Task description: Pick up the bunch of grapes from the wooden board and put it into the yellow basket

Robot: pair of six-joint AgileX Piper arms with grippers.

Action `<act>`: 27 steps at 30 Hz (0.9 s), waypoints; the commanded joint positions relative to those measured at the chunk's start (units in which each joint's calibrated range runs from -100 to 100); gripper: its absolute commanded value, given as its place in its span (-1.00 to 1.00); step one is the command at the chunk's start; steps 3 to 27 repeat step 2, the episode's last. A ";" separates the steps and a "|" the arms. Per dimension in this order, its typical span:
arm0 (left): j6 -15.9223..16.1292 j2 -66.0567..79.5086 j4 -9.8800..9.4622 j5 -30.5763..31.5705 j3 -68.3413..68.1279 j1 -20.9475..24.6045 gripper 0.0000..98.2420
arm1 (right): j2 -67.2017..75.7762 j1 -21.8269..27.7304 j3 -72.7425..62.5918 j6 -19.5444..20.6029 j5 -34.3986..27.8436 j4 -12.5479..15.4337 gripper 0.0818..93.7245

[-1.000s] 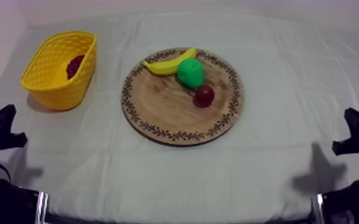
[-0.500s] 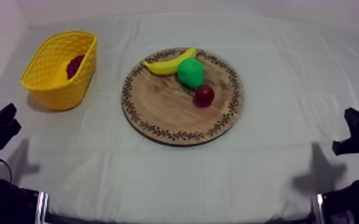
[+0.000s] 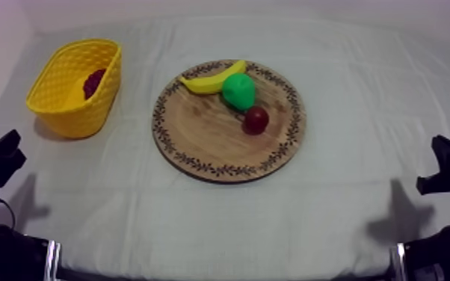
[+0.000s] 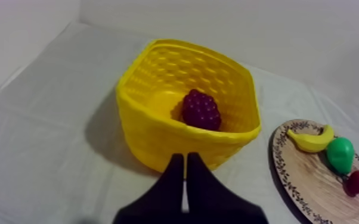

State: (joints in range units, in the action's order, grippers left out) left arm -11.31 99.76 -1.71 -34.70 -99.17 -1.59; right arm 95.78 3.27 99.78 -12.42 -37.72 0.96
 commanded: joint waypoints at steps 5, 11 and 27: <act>0.00 -0.02 -0.02 0.01 -0.05 0.03 -1.00 | -0.02 0.03 -0.01 -0.01 -0.02 0.00 -0.99; 0.00 -0.02 -0.02 0.01 -0.05 0.03 -1.00 | -0.02 0.03 -0.01 -0.01 -0.02 0.00 -0.99; 0.00 -0.02 -0.02 0.01 -0.05 0.03 -1.00 | -0.02 0.03 -0.01 -0.01 -0.02 0.00 -0.99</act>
